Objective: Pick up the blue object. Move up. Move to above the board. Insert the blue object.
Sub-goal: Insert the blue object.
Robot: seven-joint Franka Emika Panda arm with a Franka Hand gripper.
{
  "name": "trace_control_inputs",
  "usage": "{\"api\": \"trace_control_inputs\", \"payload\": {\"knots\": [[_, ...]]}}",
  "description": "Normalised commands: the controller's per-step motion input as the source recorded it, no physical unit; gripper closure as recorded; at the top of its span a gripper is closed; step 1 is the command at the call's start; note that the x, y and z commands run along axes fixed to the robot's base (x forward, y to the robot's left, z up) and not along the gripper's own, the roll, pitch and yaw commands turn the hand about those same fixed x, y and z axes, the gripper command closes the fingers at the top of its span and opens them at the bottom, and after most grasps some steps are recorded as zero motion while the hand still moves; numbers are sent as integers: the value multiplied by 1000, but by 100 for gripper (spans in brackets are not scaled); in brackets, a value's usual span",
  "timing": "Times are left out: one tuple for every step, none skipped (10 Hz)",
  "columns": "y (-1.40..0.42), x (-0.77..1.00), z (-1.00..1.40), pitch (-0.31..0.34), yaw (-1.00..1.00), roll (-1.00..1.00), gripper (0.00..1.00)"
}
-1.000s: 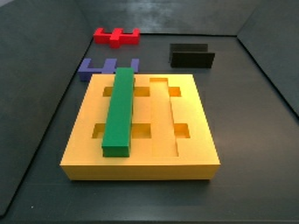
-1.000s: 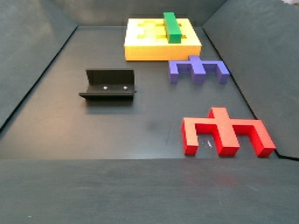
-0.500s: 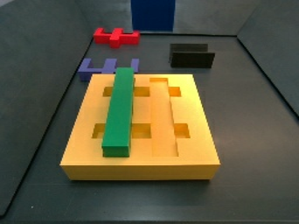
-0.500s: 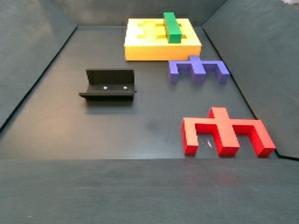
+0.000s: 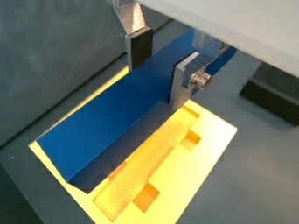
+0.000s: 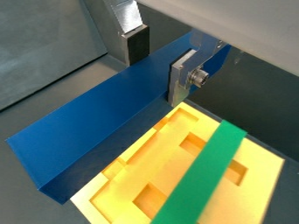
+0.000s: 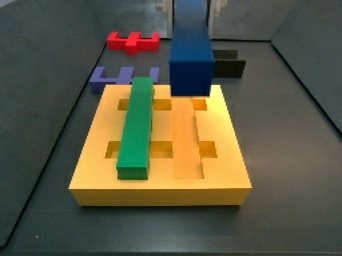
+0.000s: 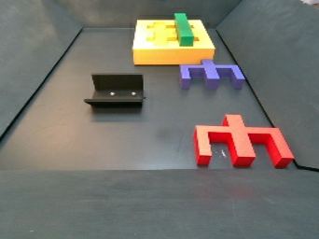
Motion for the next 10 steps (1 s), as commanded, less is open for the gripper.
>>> {"api": "trace_control_inputs", "payload": {"knots": [[-31, 160, -880, -140, 20, -74, 100], [-31, 111, -894, -147, 6, -57, 100], [-34, 11, -911, -169, 40, -16, 100], [-211, 0, -903, -161, 109, 89, 100], [-151, 0, -851, -150, 109, 139, 100], [-66, 23, -786, -113, 97, 170, 100], [0, 74, -654, -86, 126, 223, 100], [0, 106, -417, -41, 197, 280, 100], [0, 29, -391, -39, 211, 234, 100], [-43, 0, -283, -19, 311, 284, 100]]}}
